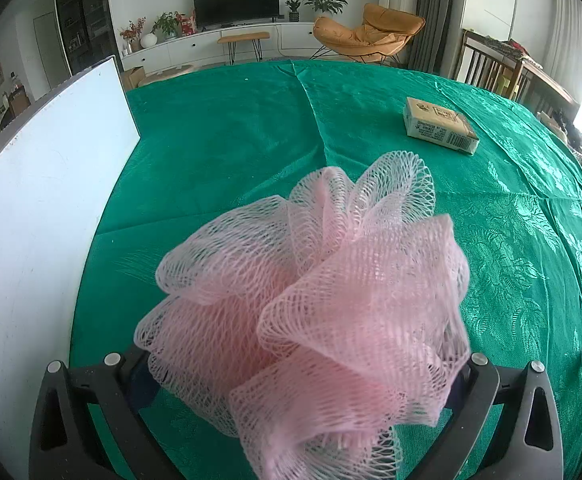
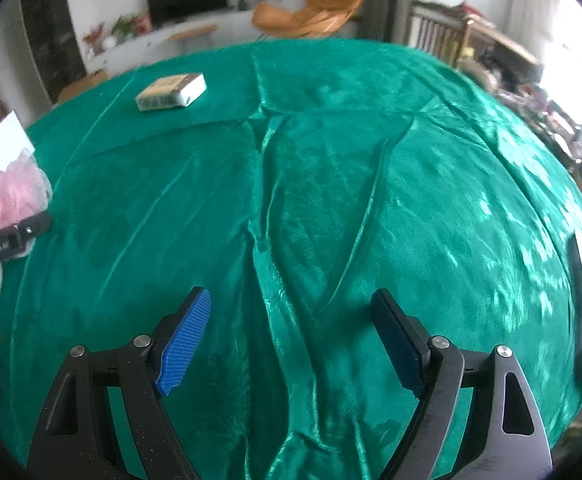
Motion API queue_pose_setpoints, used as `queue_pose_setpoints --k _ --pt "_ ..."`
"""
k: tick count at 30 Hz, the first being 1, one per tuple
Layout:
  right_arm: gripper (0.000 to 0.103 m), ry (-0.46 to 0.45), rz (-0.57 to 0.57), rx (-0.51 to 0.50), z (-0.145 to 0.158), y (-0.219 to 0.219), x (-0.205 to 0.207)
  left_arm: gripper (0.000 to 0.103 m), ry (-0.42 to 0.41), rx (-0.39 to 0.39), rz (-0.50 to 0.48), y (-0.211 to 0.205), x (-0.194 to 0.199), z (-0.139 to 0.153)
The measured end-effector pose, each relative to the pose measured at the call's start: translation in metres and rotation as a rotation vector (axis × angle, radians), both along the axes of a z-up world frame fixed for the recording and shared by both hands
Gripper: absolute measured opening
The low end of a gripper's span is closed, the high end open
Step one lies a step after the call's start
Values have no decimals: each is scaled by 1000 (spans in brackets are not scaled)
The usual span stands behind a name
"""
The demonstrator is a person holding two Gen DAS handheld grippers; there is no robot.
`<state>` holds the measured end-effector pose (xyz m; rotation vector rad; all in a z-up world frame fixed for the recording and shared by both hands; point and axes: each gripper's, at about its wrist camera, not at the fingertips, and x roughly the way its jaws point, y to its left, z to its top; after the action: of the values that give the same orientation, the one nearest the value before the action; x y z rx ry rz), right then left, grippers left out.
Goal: Organize soft objects
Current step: 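Hold the puff in the left gripper while the right gripper grasps the tissue pack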
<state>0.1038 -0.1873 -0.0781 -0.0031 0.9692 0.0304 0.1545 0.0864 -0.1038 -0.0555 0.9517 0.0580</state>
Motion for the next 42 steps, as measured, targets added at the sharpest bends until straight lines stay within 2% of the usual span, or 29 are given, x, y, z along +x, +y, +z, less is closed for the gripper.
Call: queue_pose_setpoints --k 3,5,8,11,16,19,22,24,25,33,37,42 --pt "85 -61 91 42 28 -1 31 103 0 0 0 0 0 0" --pt "85 -85 187 58 48 7 69 103 0 0 0 0 0 0" --pt "84 -66 369 86 63 32 131 103 0 0 0 0 0 0" --pt "84 19 544 53 54 70 188 103 0 0 0 0 0 0" --pt "84 96 749 -114 19 133 242 103 0 0 0 0 0 0" --pt "84 124 777 -122 5 147 256 103 0 0 0 0 0 0" --pt "76 193 762 -87 -10 150 263 103 0 0 0 0 0 0" --pt "60 170 724 -80 -6 147 256 103 0 0 0 0 0 0" --pt "58 172 692 -66 -5 144 251 103 0 0 0 0 0 0" --pt "58 165 447 32 10 102 163 103 0 0 0 0 0 1" --pt "58 134 282 39 19 72 78 103 0 0 0 0 0 0" --pt "59 60 156 45 8 63 -18 103 0 0 0 0 0 0"
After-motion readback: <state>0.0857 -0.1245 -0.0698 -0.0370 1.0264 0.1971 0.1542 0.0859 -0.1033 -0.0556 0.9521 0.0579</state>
